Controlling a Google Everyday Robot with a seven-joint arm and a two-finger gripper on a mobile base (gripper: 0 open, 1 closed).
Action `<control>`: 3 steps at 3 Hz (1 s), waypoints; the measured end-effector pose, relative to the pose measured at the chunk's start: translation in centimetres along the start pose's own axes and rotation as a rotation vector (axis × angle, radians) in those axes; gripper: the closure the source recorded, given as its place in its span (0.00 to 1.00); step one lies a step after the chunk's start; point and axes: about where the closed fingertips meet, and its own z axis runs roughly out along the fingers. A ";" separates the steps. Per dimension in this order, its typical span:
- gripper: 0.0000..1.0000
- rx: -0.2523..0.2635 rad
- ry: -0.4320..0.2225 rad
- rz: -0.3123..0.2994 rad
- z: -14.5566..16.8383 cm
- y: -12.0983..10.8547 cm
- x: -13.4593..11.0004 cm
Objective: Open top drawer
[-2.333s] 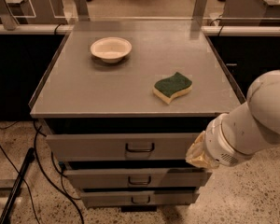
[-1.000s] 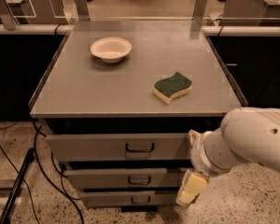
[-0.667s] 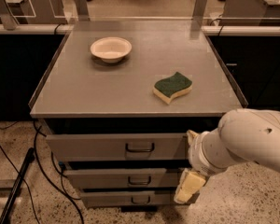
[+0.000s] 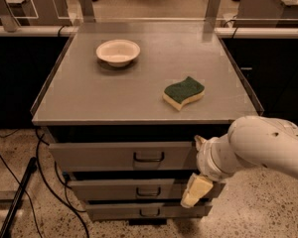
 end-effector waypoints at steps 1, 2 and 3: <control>0.00 0.020 -0.020 -0.015 0.5 -1.9 -0.4; 0.00 0.033 -0.013 -0.036 0.6 -3.5 -0.7; 0.00 -0.010 0.065 -0.068 1.7 -4.3 -0.3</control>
Offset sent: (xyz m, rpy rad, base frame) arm 0.0527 -0.0071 0.0053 -0.0191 -0.0617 0.0298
